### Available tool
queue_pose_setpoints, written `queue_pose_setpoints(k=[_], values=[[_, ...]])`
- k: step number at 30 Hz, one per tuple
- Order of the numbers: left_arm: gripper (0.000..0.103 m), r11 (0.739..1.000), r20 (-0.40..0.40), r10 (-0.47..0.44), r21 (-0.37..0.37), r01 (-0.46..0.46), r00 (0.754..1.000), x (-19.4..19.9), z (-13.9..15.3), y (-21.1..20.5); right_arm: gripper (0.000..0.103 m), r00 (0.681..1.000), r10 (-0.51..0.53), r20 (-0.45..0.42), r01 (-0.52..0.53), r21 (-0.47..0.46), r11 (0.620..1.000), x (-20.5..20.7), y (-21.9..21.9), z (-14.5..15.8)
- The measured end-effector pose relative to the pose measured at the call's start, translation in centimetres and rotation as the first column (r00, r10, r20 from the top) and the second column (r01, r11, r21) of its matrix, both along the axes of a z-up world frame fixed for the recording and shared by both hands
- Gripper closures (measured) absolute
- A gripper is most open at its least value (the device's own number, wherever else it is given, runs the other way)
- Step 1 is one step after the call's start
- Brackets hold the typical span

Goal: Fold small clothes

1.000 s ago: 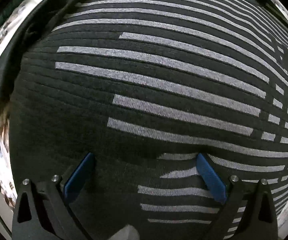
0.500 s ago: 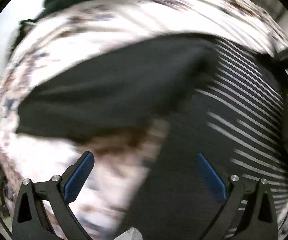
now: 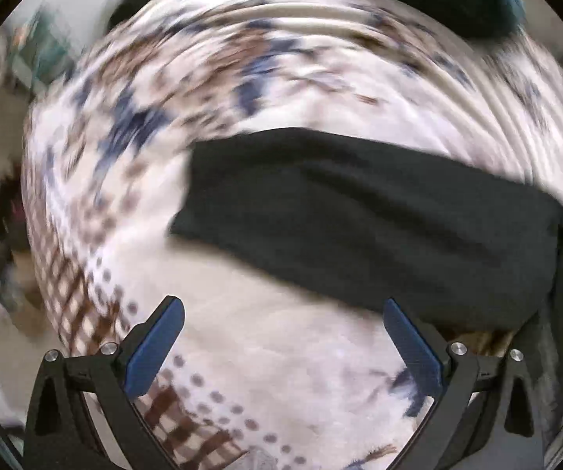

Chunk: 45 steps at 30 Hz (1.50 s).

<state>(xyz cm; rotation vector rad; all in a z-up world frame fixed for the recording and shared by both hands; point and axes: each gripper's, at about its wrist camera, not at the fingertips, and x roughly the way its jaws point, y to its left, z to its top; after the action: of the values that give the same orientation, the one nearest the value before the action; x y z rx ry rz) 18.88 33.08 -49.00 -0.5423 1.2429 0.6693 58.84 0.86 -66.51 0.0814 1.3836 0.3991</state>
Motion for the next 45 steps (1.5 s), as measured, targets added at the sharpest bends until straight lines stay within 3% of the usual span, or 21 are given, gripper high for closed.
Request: queue_pose_setpoints(k=[3, 5, 6, 9, 11, 14, 16, 18, 19, 23, 30, 32, 35, 37, 38, 39, 40, 41, 42, 44, 45], values=[[0.000, 0.976, 0.087, 0.200, -0.104, -0.190, 0.976, -4.6, -0.7, 3.8, 0.023, 0.992, -0.102, -0.068, 0.103, 0.015, 0.995, -3.0, -4.9, 1.0], [0.001, 0.925, 0.124, 0.348, -0.206, -0.319, 0.929, -7.4, -2.3, 6.0, 0.023, 0.986, -0.141, -0.094, 0.140, -0.014, 0.990, -5.1, -7.6, 1.0], [0.003, 0.885, 0.123, 0.424, -0.267, -0.381, 0.897, -8.5, -3.4, 6.9, 0.023, 0.984, -0.150, -0.100, 0.148, -0.025, 0.989, -6.0, -8.5, 1.0], [0.004, 0.726, 0.163, 0.622, -0.487, -0.486, 0.766, -10.3, -6.8, 8.9, 0.023, 0.980, -0.166, -0.106, 0.158, -0.085, 0.984, -8.1, -11.1, -0.3], [0.004, 0.697, 0.179, 0.653, -0.521, -0.492, 0.736, -9.5, -7.7, 9.5, 0.023, 0.970, -0.212, -0.119, 0.197, -0.128, 0.972, -9.2, -12.7, -1.3], [0.005, 0.744, 0.215, 0.613, -0.480, -0.465, 0.760, -6.5, -7.5, 10.1, 0.023, 0.954, -0.277, -0.114, 0.257, -0.160, 0.953, -10.4, -14.4, -2.0], [0.037, 0.810, 0.242, 0.534, -0.419, -0.410, 0.810, -3.7, -6.7, 10.3, 0.023, 0.946, -0.303, -0.113, 0.281, -0.175, 0.944, -11.0, -14.8, -2.4], [0.089, 0.867, 0.234, 0.438, -0.364, -0.339, 0.868, -1.1, -6.0, 9.0, 0.023, 0.942, -0.315, -0.119, 0.290, -0.191, 0.938, -11.4, -15.1, -2.9], [0.094, 0.891, 0.242, 0.388, -0.346, -0.294, 0.889, 0.2, -5.8, 8.7, 0.023, 0.940, -0.318, -0.123, 0.290, -0.201, 0.936, -11.6, -15.1, -3.2], [0.095, 0.915, 0.301, 0.355, -0.304, -0.263, 0.885, 1.6, -4.2, 10.1, 0.023, 0.936, -0.329, -0.126, 0.302, -0.196, 0.933, -12.2, -15.7, -3.3], [0.095, 0.926, 0.452, 0.349, -0.301, -0.227, 0.821, 2.2, -1.2, 14.8, 0.023, 0.930, -0.348, -0.114, 0.327, -0.168, 0.930, -13.2, -17.2, -2.6], [0.091, 0.920, 0.435, 0.355, -0.319, -0.227, 0.828, 3.1, -2.0, 15.6, 0.023, 0.926, -0.358, -0.121, 0.337, -0.164, 0.927, -13.5, -17.8, -2.6], [0.080, 0.871, 0.369, 0.429, -0.410, -0.270, 0.824, 2.5, -4.6, 16.3, 0.023, 0.922, -0.368, -0.122, 0.349, -0.151, 0.925, -13.5, -17.9, -2.3], [0.056, 0.809, 0.366, 0.510, -0.511, -0.290, 0.778, 0.5, -6.0, 16.2, 0.023, 0.923, -0.368, -0.114, 0.351, -0.142, 0.925, -13.5, -17.8, -2.0], [0.040, 0.776, 0.375, 0.556, -0.554, -0.301, 0.742, -0.6, -6.5, 16.1, 0.023, 0.923, -0.369, -0.111, 0.353, -0.135, 0.926, -13.6, -17.8, -1.8], [0.039, 0.748, 0.400, 0.597, -0.590, -0.303, 0.696, -1.7, -6.9, 15.7, 0.023, 0.923, -0.370, -0.111, 0.356, -0.126, 0.926, -13.4, -17.6, -1.8], [0.037, 0.730, 0.409, 0.618, -0.616, -0.296, 0.671, -2.0, -7.2, 15.5, 0.023, 0.922, -0.371, -0.111, 0.358, -0.121, 0.926, -13.1, -17.2, -1.7], [0.036, 0.716, 0.399, 0.630, -0.630, -0.301, 0.666, -2.1, -7.6, 15.3, 0.023, 0.922, -0.372, -0.110, 0.360, -0.115, 0.926, -13.3, -17.4, -1.6], [0.036, 0.714, 0.388, 0.632, -0.628, -0.309, 0.671, -1.8, -7.9, 15.2, 0.023, 0.921, -0.373, -0.111, 0.362, -0.113, 0.925, -12.9, -17.7, -0.9], [0.036, 0.742, 0.390, 0.605, -0.594, -0.312, 0.694, -0.4, -8.1, 15.2, 0.023, 0.921, -0.377, -0.103, 0.365, -0.119, 0.924, -12.8, -17.7, -0.8], [0.037, 0.763, 0.379, 0.583, -0.559, -0.324, 0.719, 0.7, -8.1, 15.2, 0.023, 0.920, -0.380, -0.094, 0.367, -0.128, 0.921, -12.5, -17.6, -0.4]])
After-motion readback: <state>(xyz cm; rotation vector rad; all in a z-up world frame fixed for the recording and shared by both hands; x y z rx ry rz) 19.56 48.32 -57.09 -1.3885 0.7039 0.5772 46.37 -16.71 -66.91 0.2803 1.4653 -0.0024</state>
